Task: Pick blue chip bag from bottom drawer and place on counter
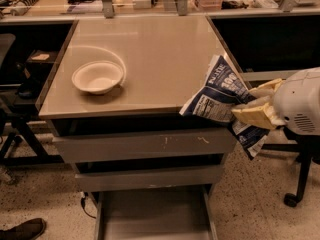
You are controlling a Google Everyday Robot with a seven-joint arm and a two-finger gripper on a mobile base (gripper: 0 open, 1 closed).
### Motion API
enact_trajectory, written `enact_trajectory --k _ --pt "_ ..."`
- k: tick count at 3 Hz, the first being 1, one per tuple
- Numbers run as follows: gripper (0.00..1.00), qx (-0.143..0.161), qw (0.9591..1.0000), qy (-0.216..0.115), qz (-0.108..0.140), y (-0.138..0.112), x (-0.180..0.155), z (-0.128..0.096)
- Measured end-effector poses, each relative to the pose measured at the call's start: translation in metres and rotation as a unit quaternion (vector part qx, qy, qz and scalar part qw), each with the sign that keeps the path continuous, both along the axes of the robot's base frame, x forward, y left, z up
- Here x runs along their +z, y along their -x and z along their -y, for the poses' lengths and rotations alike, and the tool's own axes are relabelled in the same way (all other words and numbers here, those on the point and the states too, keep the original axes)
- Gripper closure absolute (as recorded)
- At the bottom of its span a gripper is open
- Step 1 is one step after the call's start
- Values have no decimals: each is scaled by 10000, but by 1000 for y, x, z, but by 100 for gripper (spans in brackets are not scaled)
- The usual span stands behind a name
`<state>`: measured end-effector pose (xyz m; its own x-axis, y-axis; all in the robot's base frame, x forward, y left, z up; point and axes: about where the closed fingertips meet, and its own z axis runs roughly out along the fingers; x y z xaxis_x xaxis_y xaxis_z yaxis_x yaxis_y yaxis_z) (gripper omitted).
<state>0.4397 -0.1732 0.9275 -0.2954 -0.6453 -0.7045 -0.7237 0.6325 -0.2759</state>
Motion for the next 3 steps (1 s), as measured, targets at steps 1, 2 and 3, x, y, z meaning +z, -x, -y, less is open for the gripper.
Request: enact_trajectory --k 1,2,3 --pt "100 36 9999 -117 -60 -22 7 -9" --pt "100 150 9995 -169 -214 -58 17 -22" --pt "100 328 9985 -93 -417 -88 16 -41"
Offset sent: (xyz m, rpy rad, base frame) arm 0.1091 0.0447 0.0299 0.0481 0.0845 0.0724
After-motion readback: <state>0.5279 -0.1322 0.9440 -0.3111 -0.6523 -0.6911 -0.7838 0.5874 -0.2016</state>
